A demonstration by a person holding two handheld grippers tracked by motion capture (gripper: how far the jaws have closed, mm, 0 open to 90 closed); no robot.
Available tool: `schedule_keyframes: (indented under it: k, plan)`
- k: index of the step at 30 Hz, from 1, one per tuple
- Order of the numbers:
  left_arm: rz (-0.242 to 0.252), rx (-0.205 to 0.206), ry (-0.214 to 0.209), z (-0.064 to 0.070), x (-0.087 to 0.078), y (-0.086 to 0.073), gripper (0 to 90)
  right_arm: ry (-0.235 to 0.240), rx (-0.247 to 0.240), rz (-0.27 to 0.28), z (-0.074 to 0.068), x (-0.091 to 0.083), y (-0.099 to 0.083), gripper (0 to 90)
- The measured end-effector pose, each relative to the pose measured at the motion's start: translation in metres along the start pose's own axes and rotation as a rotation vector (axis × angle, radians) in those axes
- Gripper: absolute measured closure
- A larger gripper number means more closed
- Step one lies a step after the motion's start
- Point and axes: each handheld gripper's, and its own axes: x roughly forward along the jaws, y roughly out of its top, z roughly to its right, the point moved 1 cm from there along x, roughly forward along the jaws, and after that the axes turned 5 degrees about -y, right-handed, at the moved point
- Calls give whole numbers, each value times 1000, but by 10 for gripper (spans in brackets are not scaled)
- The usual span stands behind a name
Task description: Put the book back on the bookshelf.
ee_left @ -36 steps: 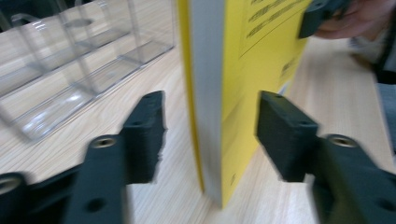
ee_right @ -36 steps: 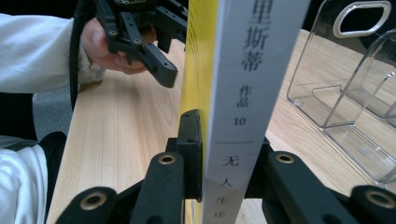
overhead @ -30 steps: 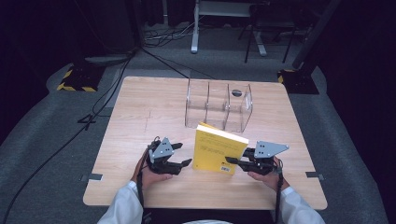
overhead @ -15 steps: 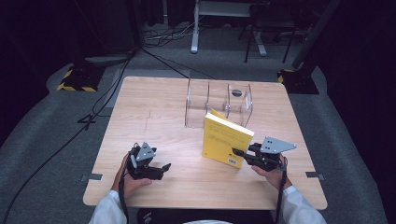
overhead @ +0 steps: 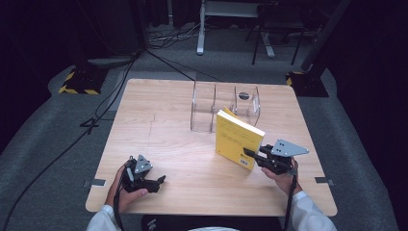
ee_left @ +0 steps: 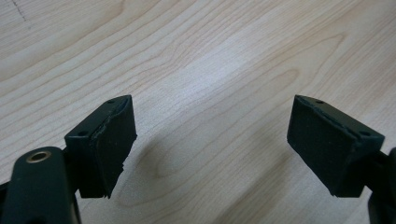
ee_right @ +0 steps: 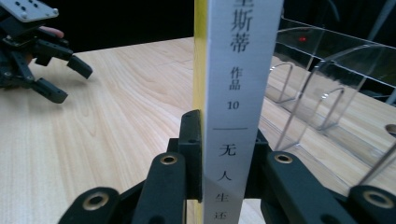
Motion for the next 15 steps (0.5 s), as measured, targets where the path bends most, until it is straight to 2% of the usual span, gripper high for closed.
schedule_keyframes:
  k: [3,5,15]
  plan:
    - [-23,8,-1,1,4,-1,165,-22,5,3,2,-2,0,765]
    - [-18,-17,-19,0,5,-2,162,-35,8,10,4,-3,1,765]
    - [-15,-19,-13,0,5,-2,153,-118,21,44,16,-15,6,765]
